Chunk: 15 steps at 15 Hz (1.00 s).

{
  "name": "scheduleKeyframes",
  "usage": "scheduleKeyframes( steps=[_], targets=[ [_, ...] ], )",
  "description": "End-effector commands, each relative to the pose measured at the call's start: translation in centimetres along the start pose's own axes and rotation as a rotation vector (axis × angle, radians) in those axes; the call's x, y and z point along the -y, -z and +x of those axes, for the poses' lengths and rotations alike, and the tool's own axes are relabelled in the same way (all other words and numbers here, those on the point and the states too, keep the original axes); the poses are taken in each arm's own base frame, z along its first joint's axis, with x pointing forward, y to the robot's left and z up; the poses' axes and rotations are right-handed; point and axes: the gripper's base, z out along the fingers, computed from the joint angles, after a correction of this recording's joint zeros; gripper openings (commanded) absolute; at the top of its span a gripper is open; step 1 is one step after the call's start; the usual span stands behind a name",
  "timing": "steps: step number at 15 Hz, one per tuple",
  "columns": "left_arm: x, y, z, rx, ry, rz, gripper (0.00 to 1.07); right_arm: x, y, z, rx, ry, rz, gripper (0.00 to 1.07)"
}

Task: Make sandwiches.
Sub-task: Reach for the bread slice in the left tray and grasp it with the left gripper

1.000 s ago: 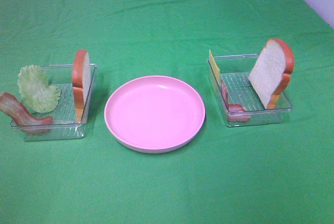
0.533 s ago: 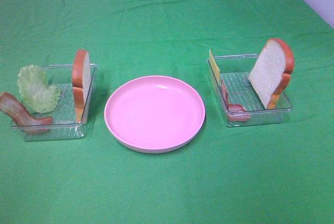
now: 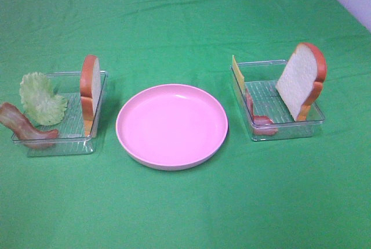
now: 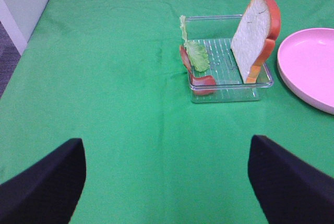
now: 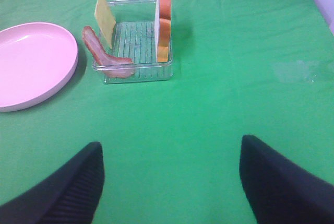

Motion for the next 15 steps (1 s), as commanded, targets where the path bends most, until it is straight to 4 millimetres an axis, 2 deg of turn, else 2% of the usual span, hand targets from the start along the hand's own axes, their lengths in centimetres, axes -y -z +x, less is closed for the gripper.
scheduleKeyframes(
  steps=[1, 12, 13, 15],
  targets=[
    [0.1, 0.3, 0.0, 0.031, 0.0, 0.003, 0.8, -0.1, 0.2, 0.1, 0.023, -0.008, 0.005, 0.69],
    [0.1, 0.3, 0.0, 0.032, 0.004, 0.01, 0.8, -0.1, 0.2, 0.1, 0.023, -0.008, 0.005, 0.69],
    [0.1, 0.4, -0.1, 0.042, 0.008, 0.009, 0.8, -0.1, 0.2, 0.1, 0.023, -0.008, 0.005, 0.69],
    [0.1, 1.0, -1.7, 0.137, 0.008, 0.007, 0.8, -0.1, 0.2, 0.1, 0.023, -0.008, 0.005, 0.69]
  ],
)
